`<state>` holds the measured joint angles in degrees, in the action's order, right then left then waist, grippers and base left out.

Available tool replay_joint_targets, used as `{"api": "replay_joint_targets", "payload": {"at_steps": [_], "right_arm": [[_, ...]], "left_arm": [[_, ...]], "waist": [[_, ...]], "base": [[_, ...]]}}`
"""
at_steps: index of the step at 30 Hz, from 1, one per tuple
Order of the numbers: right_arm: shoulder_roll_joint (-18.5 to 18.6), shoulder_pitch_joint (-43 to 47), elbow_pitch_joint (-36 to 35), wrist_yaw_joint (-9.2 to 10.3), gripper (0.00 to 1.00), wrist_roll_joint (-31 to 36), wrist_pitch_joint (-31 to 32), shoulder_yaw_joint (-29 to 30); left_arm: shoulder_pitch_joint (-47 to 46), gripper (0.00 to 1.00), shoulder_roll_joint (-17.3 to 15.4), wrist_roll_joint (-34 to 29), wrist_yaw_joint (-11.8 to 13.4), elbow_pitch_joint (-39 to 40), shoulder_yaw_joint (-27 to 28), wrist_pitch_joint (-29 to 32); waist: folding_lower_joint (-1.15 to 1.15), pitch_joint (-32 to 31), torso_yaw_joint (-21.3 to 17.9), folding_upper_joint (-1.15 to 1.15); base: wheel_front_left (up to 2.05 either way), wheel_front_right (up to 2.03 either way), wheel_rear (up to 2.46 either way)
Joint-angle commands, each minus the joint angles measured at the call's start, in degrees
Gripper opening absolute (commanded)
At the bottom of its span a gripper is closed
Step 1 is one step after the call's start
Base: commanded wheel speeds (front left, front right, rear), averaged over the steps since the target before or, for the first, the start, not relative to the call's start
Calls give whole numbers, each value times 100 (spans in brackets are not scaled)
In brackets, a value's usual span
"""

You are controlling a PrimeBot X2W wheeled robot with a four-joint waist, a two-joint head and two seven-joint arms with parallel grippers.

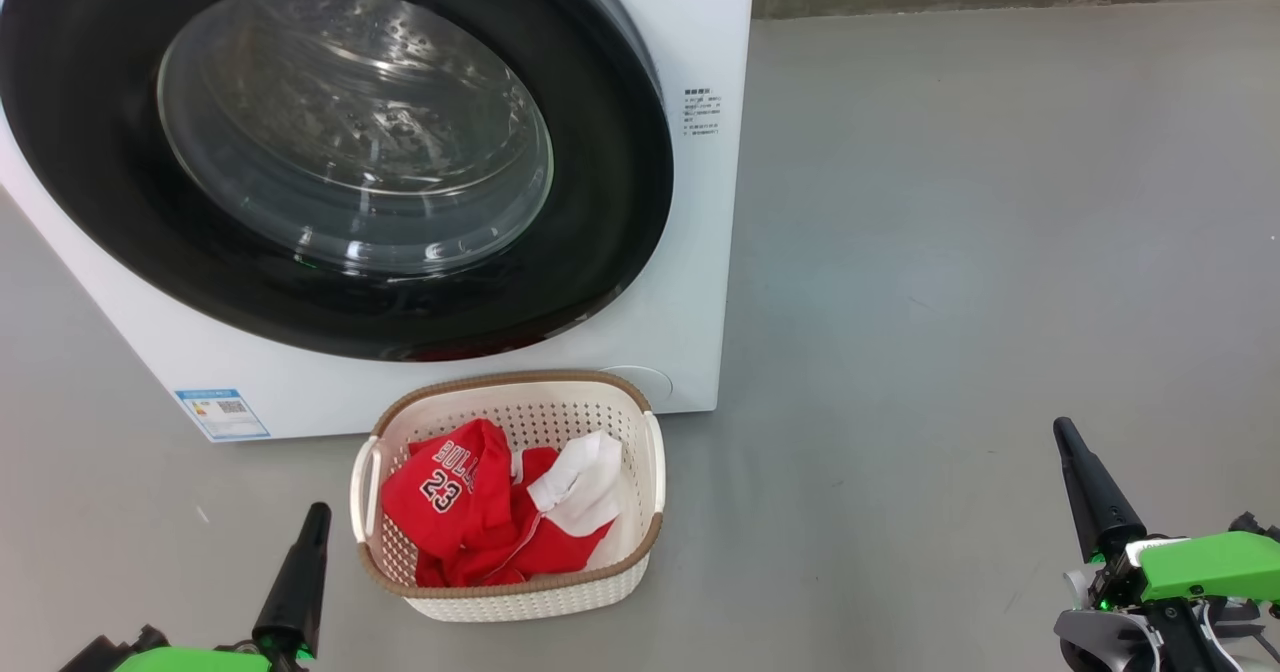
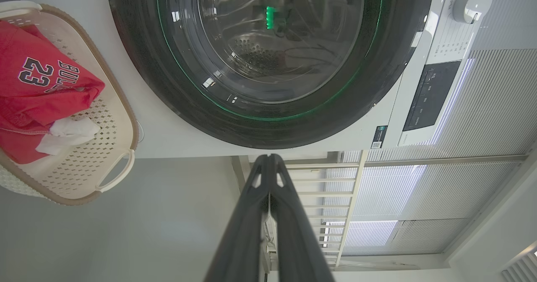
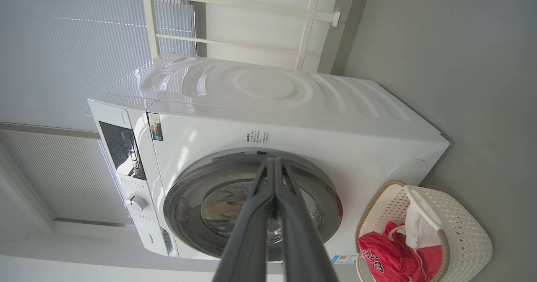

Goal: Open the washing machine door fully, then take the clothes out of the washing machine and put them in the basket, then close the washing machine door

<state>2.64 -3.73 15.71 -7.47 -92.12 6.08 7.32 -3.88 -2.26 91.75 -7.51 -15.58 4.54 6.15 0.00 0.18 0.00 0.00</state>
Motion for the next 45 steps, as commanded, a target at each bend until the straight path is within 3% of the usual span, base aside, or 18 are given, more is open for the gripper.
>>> {"api": "replay_joint_targets", "payload": {"at_steps": [1,45], "right_arm": [[32,-244,-169,-2,0,-9,36,-86],[28,-245,-168,-2,0,-4,41,-79]], "left_arm": [[-231,0,-62,39,2,155,200,36],[-231,0,-62,41,2,155,199,35]], "waist": [[0,0,0,0],[0,0,0,0]], "base": [[0,0,0],[0,0,0]]}}
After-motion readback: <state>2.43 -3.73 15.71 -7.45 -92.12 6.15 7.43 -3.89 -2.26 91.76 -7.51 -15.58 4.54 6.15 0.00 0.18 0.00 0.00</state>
